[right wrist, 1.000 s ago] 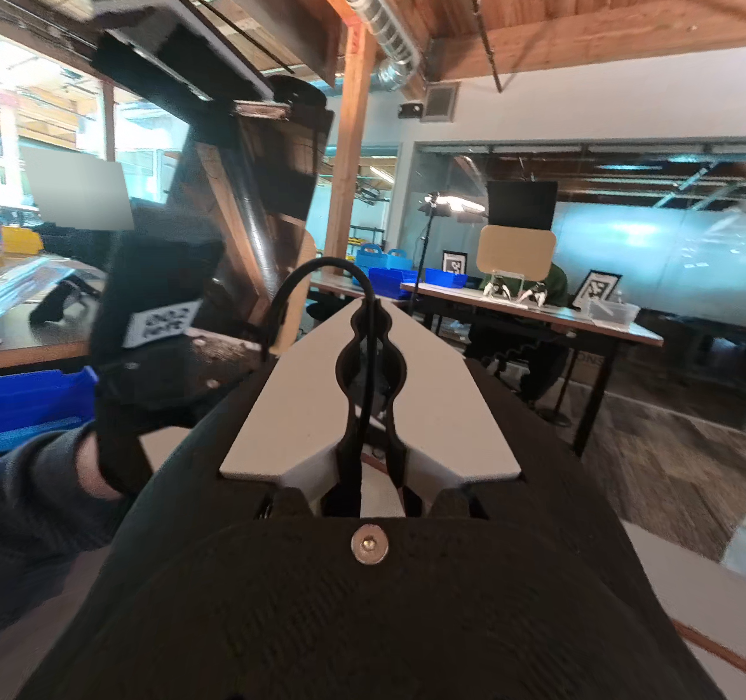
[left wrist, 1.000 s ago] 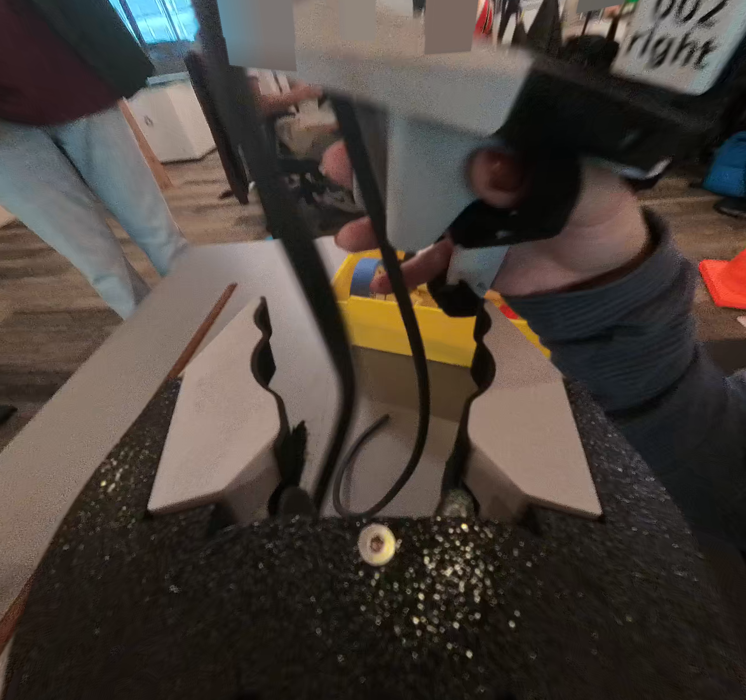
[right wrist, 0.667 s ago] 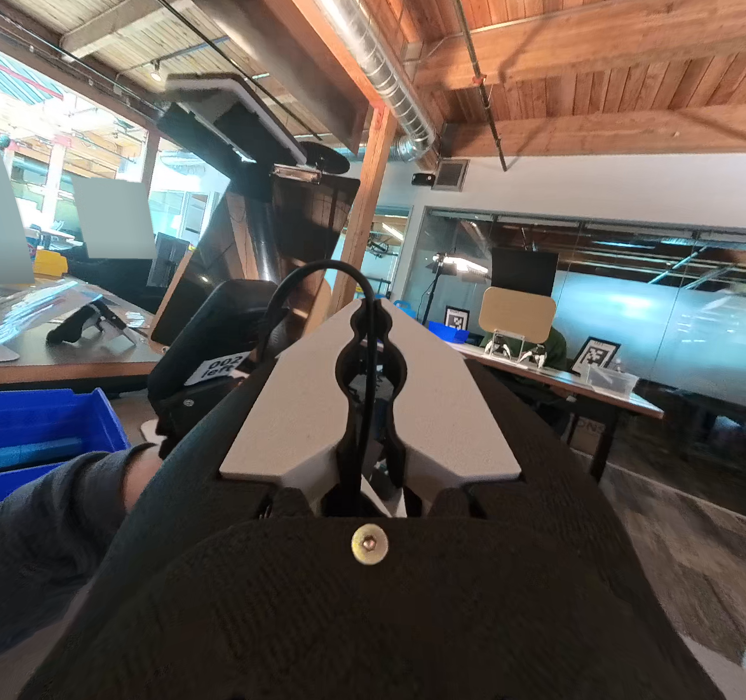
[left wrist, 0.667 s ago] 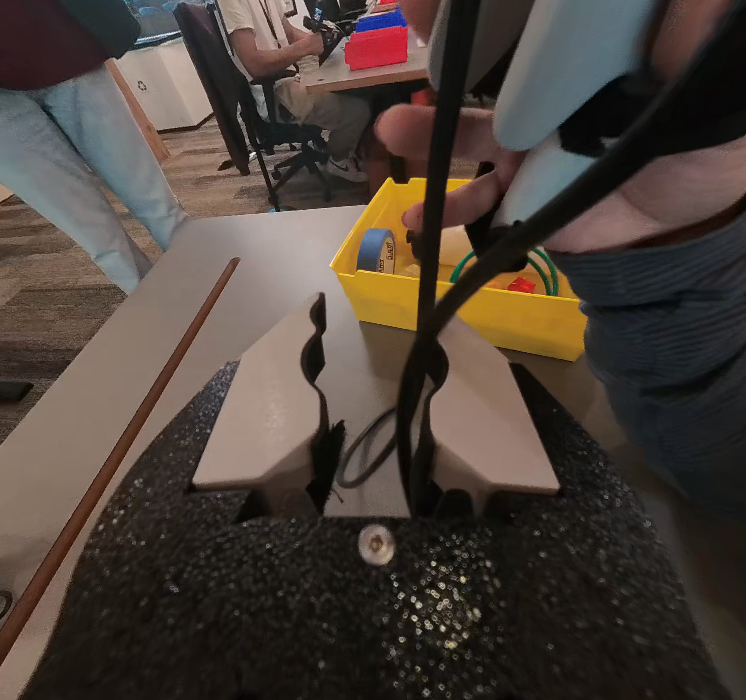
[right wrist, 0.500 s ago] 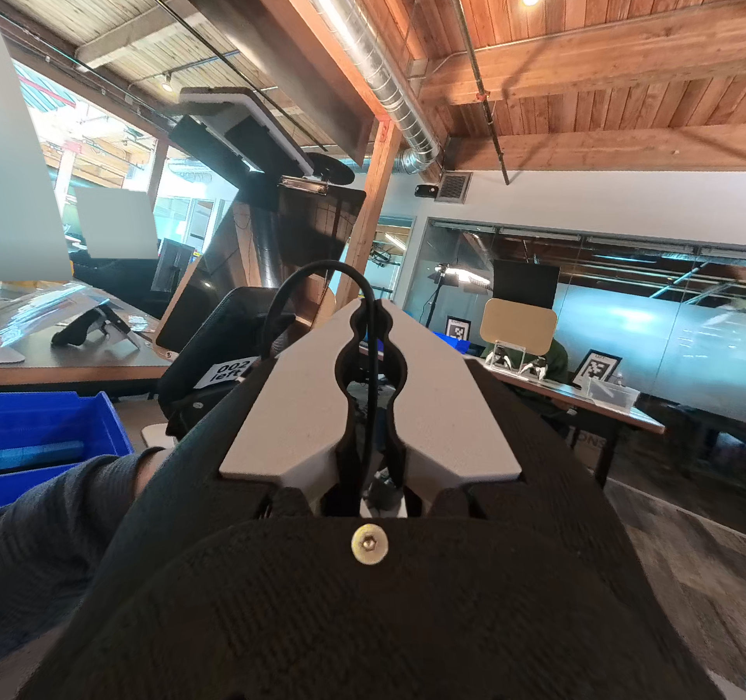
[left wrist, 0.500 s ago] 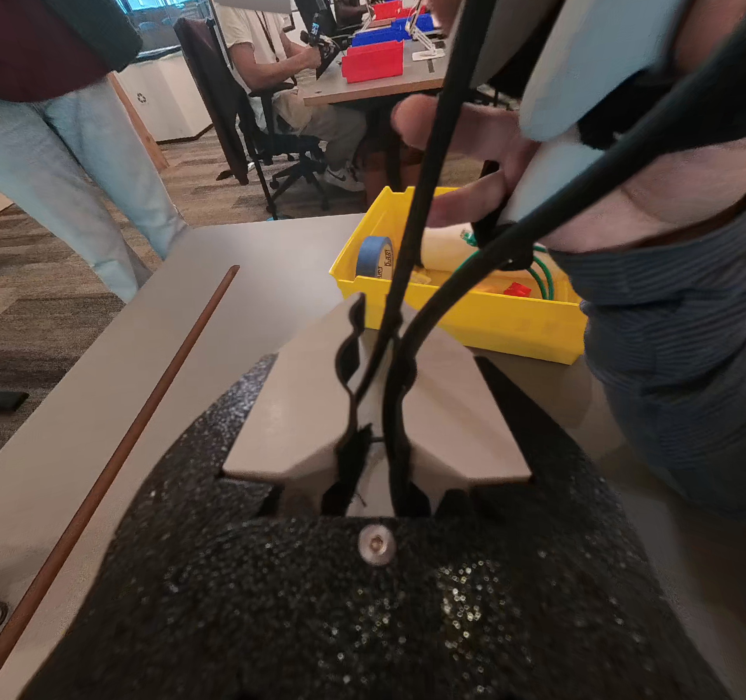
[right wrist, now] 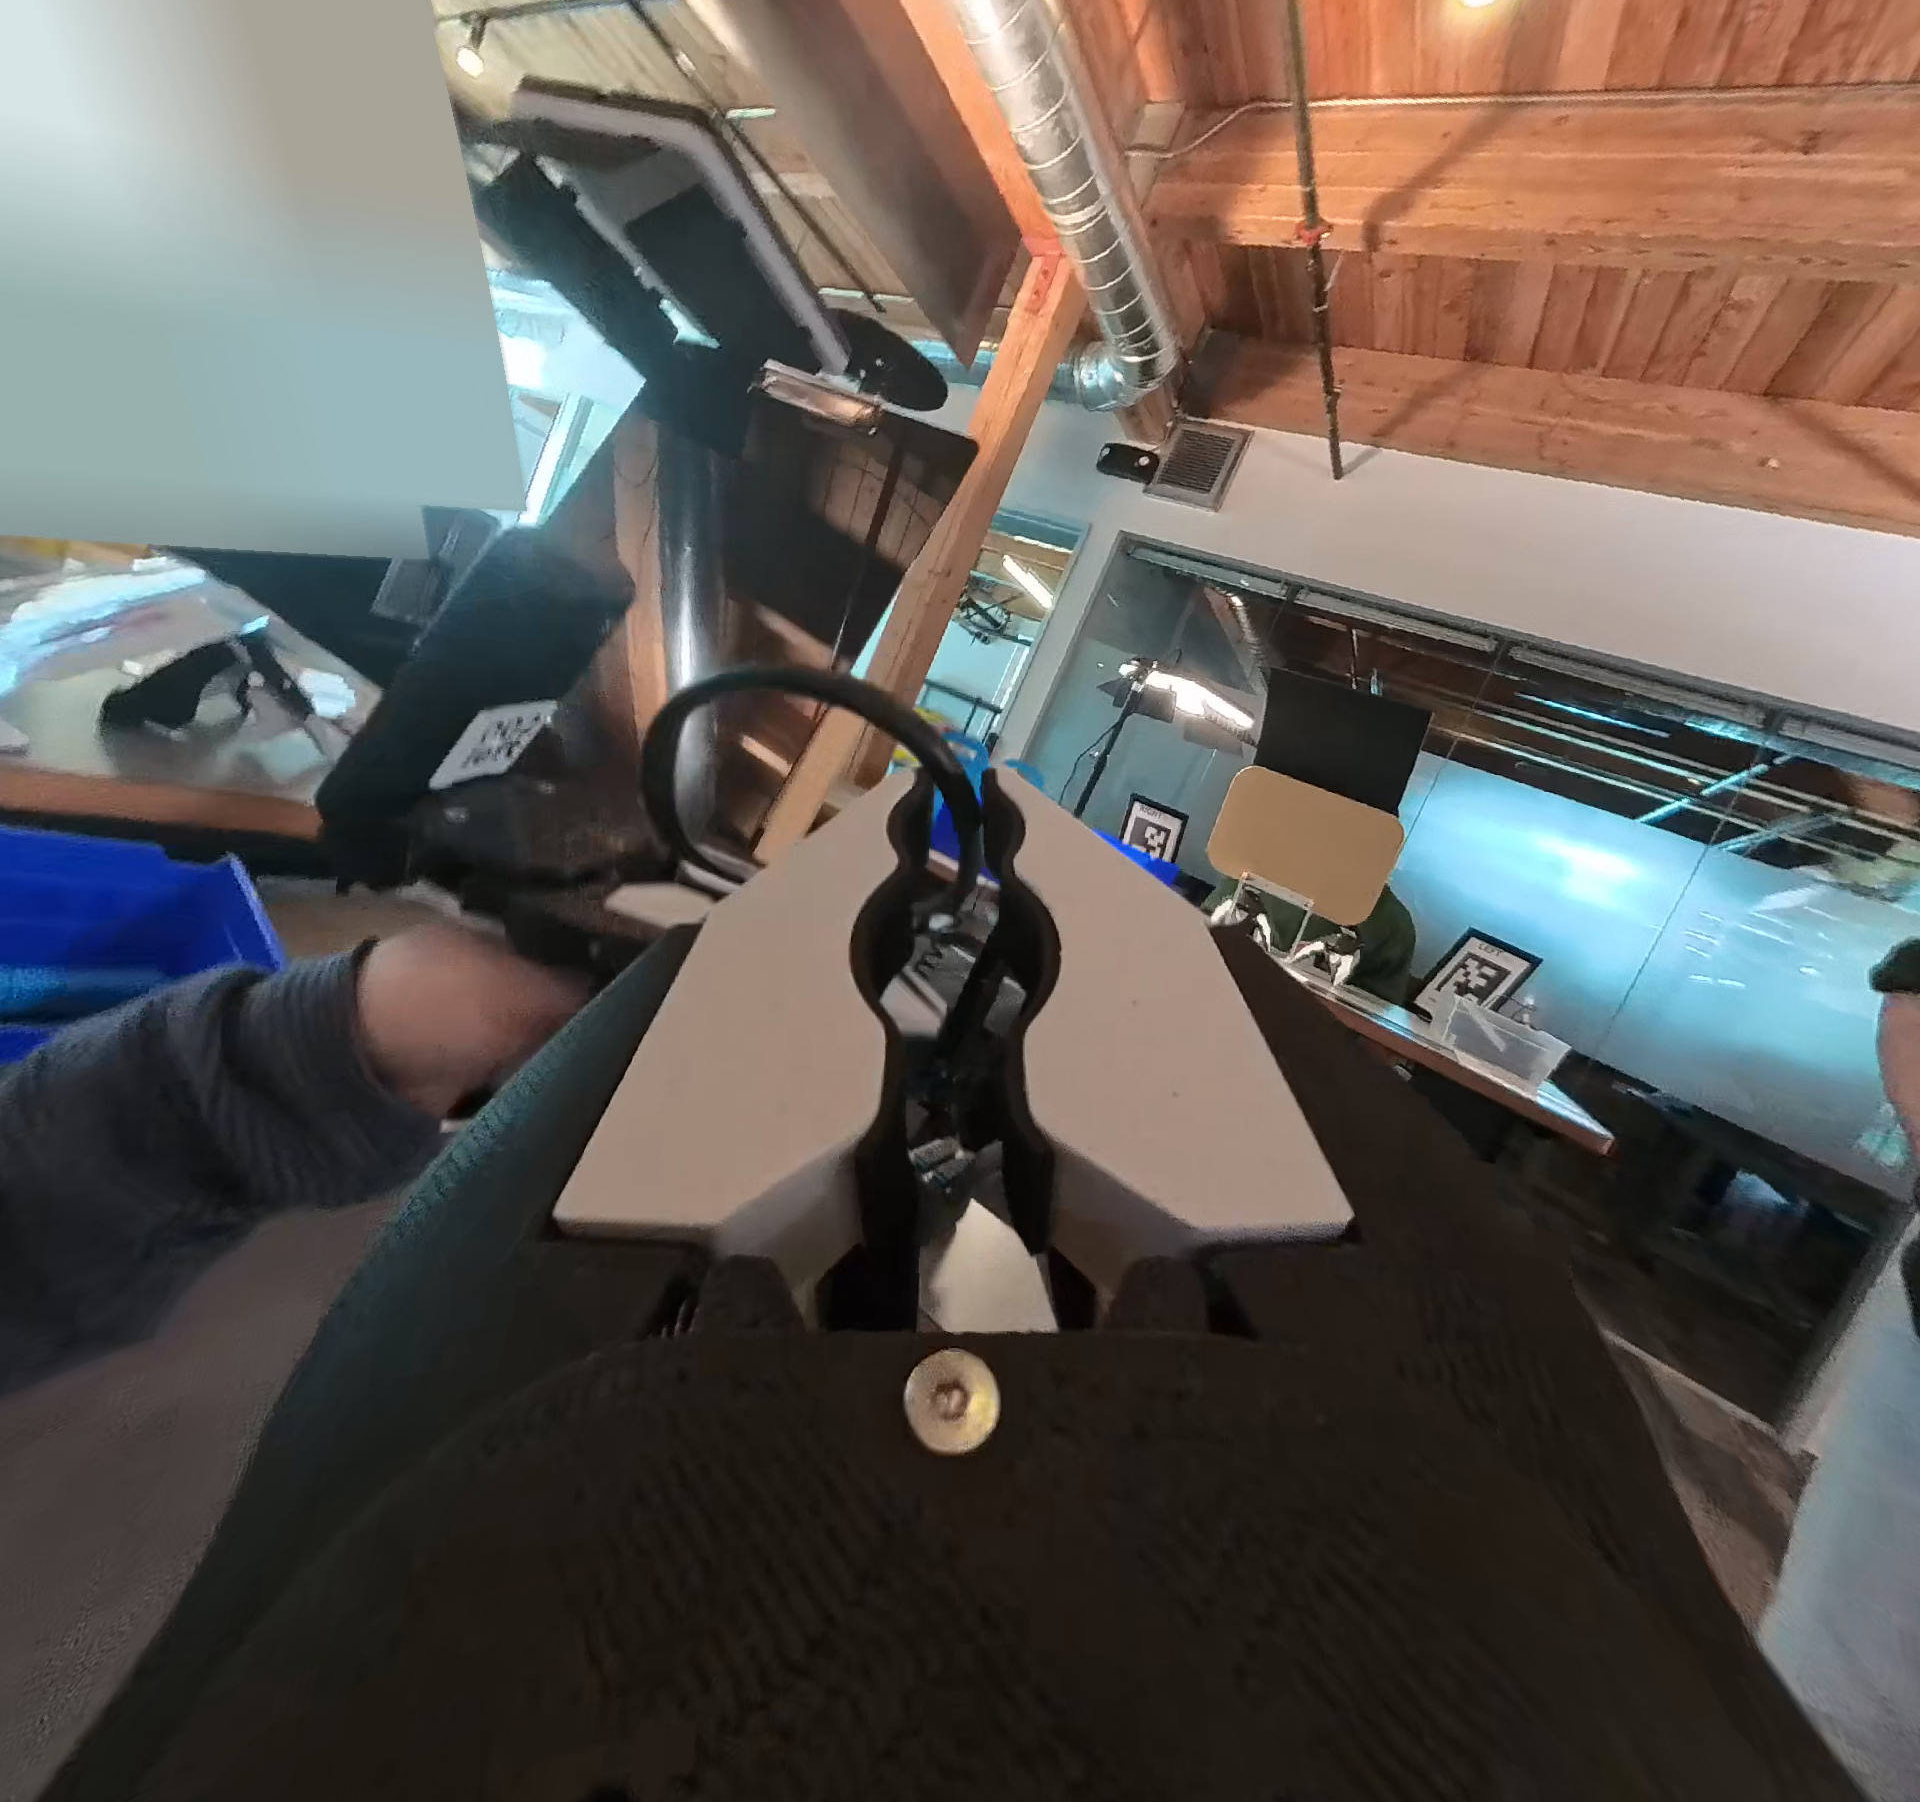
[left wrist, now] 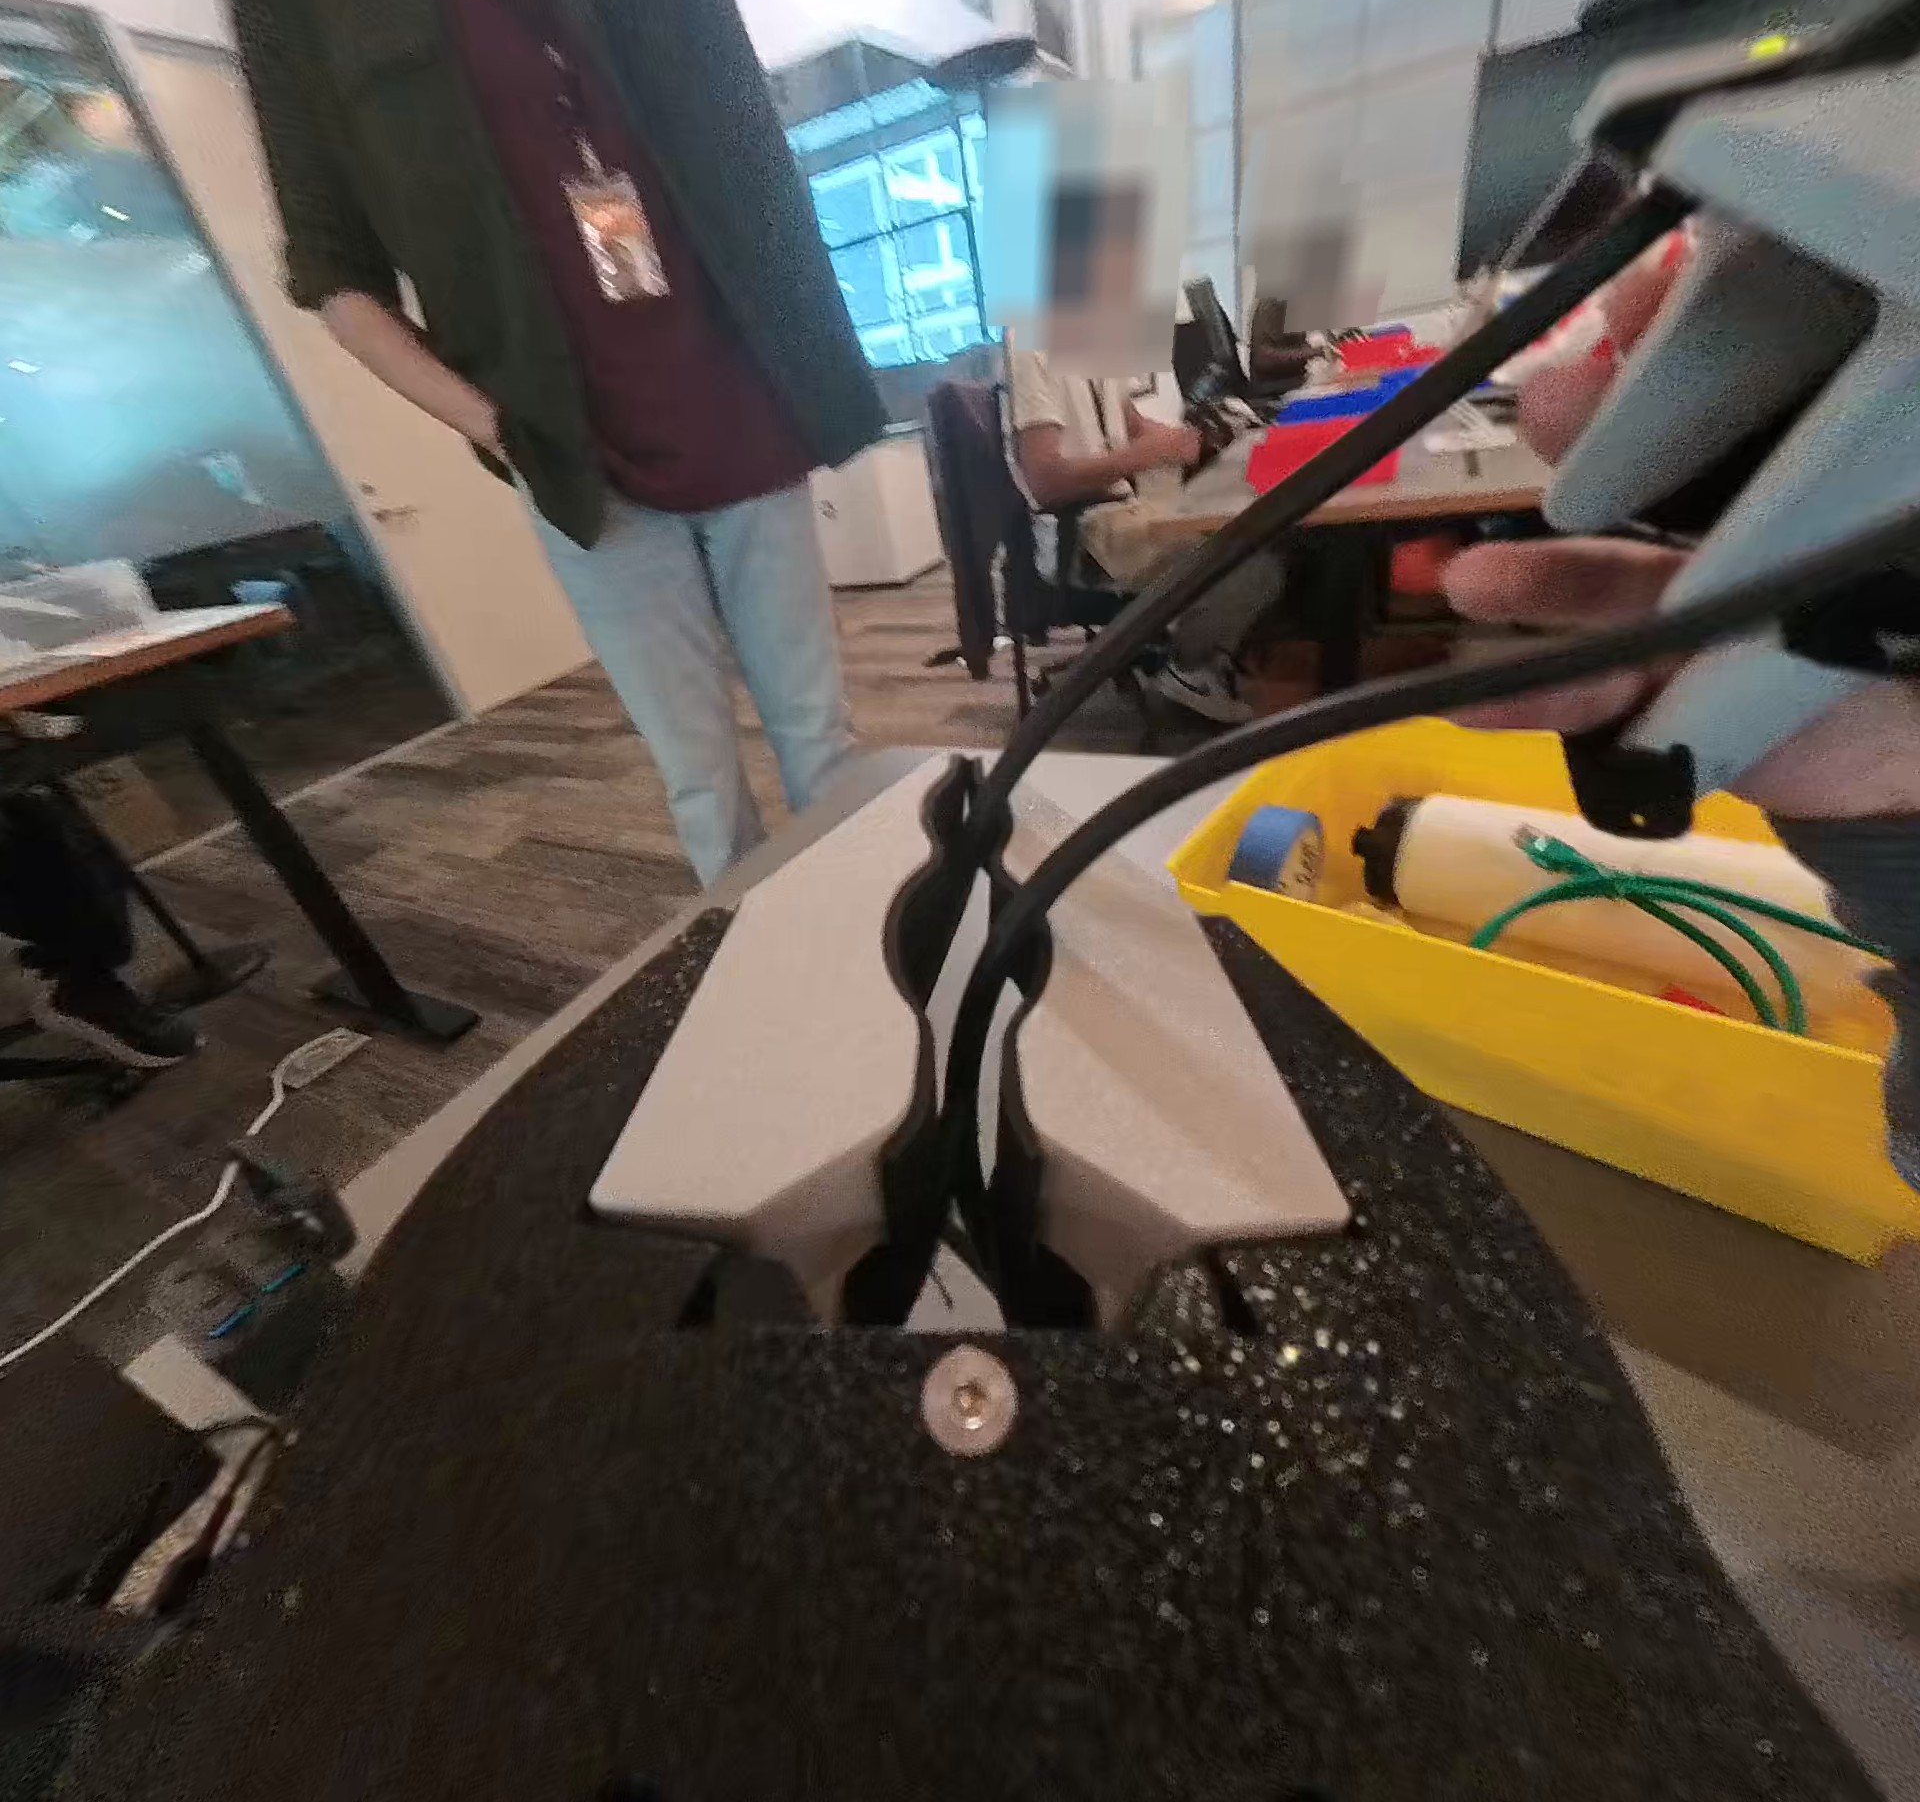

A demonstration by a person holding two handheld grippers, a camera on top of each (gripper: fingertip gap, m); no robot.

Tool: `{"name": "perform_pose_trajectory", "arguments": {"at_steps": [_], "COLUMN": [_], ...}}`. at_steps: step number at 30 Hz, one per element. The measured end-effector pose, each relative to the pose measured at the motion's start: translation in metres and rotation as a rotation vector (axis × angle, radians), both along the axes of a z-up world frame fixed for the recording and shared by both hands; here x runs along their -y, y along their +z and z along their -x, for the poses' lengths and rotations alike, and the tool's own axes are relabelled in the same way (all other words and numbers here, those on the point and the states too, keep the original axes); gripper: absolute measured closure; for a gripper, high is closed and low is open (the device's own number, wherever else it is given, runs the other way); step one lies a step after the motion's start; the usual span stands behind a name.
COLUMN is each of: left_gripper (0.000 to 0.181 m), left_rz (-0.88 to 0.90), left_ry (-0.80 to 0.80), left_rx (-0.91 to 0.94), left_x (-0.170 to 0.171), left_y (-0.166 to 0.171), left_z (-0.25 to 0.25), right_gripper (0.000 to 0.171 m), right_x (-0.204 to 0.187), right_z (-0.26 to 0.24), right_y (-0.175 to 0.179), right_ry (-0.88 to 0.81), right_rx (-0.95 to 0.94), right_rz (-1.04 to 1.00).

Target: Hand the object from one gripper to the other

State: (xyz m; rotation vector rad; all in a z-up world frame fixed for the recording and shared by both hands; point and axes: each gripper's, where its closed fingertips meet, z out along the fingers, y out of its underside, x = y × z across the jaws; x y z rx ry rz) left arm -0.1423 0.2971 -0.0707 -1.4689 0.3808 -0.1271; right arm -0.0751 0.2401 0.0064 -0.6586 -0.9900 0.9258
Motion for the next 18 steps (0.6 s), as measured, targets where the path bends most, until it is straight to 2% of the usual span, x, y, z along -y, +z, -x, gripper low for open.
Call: {"name": "perform_pose_trajectory", "arguments": {"at_steps": [7,11,18], "left_gripper": [0.181,0.181,0.181], "left_rz": [-0.144,-0.168,-0.191], "left_ry": [0.135,0.184,0.139], "left_rx": [0.064,0.085,0.127], "left_x": [0.019,0.028,0.035], "left_y": [0.029,0.035,0.042], "left_z": [0.04,0.058,0.057], "right_gripper": [0.158,0.141,0.111], "right_x": [0.008,0.007,0.001], "right_z": [0.01,0.012,0.017], "right_y": [-0.043,-0.065,-0.065], "right_ry": [-0.012,-0.008,0.015], "right_rx": [0.255,0.375,0.369], "right_rz": [-0.157,-0.164,-0.085]}}
